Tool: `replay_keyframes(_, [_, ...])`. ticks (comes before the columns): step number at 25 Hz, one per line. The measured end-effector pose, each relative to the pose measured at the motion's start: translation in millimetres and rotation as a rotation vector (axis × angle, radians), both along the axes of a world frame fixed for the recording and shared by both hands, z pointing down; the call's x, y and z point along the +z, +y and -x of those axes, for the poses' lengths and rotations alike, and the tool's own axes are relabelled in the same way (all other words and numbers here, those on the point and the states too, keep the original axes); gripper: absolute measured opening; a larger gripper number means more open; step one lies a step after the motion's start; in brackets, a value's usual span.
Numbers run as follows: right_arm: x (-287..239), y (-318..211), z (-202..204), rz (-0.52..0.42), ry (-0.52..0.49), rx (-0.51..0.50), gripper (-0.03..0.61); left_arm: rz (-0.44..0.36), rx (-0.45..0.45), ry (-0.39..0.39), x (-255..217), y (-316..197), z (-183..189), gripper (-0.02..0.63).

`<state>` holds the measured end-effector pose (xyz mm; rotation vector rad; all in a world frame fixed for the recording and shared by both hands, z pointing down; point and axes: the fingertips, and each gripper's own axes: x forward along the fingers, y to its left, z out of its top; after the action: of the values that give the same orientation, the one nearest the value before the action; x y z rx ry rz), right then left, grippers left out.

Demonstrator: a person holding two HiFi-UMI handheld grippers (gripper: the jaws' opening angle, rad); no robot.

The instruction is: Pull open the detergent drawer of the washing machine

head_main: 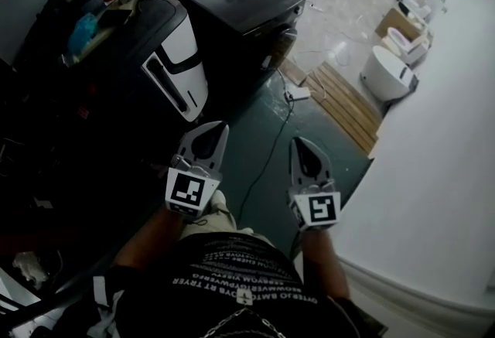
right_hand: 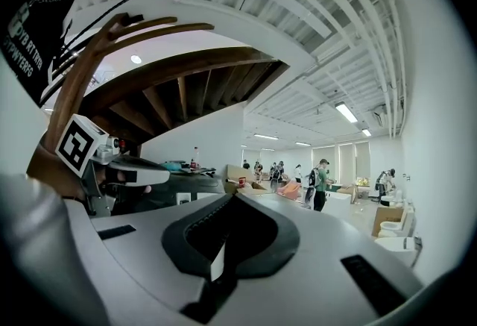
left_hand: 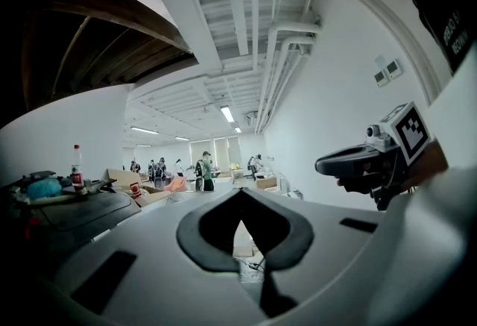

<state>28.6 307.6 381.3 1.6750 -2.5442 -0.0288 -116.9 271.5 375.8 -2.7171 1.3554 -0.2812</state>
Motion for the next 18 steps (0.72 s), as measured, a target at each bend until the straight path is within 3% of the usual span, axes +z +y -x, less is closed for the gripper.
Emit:
replay_keyframes(15, [-6, -97, 31, 0.004, 0.026, 0.008, 0.002, 0.007, 0.026, 0.033, 3, -96, 30, 0.003])
replay_keyframes(18, [-5, -110, 36, 0.002, 0.032, 0.014, 0.002, 0.007, 0.030, -0.001, 7, -114, 37, 0.003])
